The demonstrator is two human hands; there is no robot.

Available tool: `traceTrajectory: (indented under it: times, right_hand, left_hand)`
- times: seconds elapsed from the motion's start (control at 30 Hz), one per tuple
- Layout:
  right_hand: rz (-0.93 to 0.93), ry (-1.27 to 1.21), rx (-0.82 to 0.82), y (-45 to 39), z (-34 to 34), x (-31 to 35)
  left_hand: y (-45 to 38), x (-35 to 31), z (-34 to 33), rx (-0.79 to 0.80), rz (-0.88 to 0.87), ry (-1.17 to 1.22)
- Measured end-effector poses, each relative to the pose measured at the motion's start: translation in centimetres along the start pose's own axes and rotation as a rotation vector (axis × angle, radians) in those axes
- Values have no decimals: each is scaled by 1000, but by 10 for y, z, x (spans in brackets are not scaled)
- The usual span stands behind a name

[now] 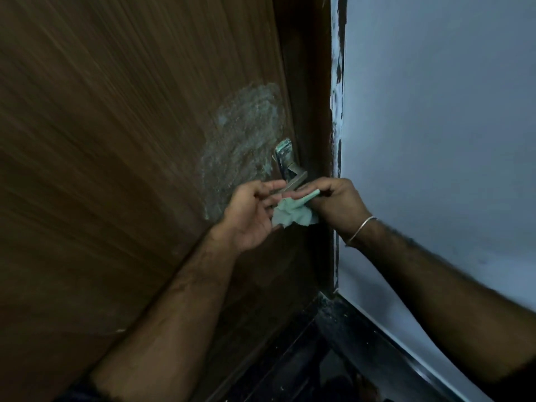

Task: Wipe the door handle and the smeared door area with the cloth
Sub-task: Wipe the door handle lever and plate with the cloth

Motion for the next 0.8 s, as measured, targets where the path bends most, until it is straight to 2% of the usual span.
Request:
traceTrajectory:
  times: [0.1,0.17,0.23,0.33,0.4,0.47,0.57,0.7,0.8]
  right_hand:
    - [169,200,32,-1,-3,12]
    - [197,202,40,-1,-3,12]
    - [64,-64,10,-1,-1,2]
    - [-321,-720,55,2,-13,-23]
    - [-428,-848,104,4,-17,-27]
    - [-372,-766,110,3,-15,-24]
    - [-316,-637,23,0,-10,-26]
    - [-425,-506,-11,-1,-2,-34]
    - [-510,-413,52,-2,1,-36]
  left_hand:
    - [-7,1,-2,-13,-11,-52]
    - [-11,0,2,-74,-55,-129]
    - [-14,-3,11,-171,-111,-191]
    - [-17,-11,10,-230,-234,-322]
    - [-16,-19,5,-249,-328,-403]
    - [-14,-27,1,-271,-403,-448]
    - [-10,-35,0,-289,-449,-457]
    - [-13,-14,-7,-157,-273,-298]
    - [-16,-1,-7,-156,-172,-322]
Point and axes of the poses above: each hand's wrist, its own y-axis away from the middle knuckle, its own z-axis out of the back of the hand, x = y × z, the point moved 8 cm from there along -y, towards the middle knuckle, and after that the axes turned 2 degrees about z, right-handed, at the moved point
